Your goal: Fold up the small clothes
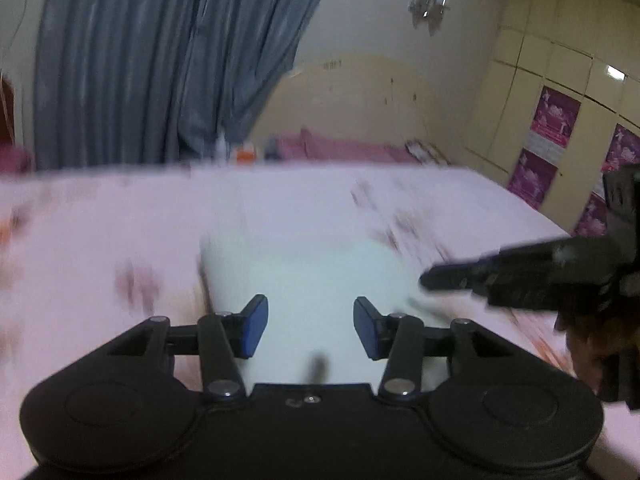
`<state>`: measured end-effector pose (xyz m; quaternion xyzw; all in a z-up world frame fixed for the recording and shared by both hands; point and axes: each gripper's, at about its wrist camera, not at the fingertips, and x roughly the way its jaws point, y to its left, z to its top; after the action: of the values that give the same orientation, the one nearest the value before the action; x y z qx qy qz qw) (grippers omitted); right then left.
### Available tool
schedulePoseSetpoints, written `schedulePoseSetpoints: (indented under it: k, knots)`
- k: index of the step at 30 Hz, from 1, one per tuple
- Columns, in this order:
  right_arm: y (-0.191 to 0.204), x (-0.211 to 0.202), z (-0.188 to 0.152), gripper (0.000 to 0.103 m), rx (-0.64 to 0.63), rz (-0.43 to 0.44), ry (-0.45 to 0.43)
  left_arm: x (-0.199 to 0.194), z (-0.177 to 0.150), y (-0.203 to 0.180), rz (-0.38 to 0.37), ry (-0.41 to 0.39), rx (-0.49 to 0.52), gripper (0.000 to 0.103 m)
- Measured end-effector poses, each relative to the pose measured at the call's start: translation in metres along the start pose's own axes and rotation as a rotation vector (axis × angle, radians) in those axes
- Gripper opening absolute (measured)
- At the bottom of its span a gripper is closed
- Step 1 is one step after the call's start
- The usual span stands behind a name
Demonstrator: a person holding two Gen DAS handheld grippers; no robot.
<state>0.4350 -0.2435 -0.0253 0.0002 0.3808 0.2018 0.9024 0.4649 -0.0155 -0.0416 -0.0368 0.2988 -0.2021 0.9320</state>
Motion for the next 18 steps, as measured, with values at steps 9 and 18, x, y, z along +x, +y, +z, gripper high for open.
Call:
schedulePoseSetpoints:
  k: [9, 18]
  knots:
    - [-0.040, 0.092, 0.020, 0.011, 0.096, -0.037, 0.143, 0.096, 0.015, 0.033, 0.039, 0.177, -0.045, 0.049]
    - [-0.098, 0.006, -0.016, 0.073, 0.400, 0.111, 0.082, 0.019, -0.028, 0.057, -0.003, 0.187, -0.252, 0.063]
